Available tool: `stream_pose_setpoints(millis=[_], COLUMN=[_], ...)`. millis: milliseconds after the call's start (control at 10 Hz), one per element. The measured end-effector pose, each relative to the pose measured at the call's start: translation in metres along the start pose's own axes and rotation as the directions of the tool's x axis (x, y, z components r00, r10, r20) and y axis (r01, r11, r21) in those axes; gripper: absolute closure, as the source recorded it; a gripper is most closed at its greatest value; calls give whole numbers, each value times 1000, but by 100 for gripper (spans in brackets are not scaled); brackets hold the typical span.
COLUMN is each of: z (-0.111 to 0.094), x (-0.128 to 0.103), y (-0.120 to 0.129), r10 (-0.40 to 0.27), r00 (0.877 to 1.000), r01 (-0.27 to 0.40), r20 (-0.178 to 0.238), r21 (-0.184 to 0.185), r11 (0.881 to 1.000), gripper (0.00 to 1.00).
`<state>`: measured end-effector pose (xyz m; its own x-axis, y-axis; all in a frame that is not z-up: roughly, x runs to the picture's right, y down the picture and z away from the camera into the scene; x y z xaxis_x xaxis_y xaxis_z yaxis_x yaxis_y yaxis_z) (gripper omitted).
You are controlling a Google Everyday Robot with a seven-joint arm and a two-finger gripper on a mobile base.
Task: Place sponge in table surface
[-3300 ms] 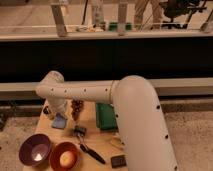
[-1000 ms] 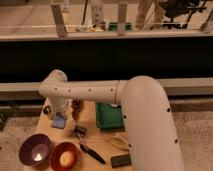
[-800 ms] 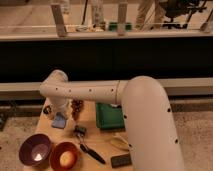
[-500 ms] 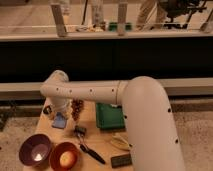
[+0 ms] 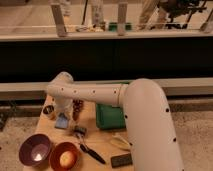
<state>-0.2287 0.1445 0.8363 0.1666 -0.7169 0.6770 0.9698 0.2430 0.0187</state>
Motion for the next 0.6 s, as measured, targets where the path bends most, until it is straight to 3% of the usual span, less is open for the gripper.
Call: stream_pose_setpoints(millis=[200, 400, 600], z=[27, 41, 37], x=[9, 13, 13], y=[10, 11, 4], r10=[-68, -146, -233], r00=[997, 986, 967], r01=[67, 145, 230], r20=[43, 82, 98], r21=[6, 18, 47], r11=[998, 989, 972], gripper=[97, 80, 57])
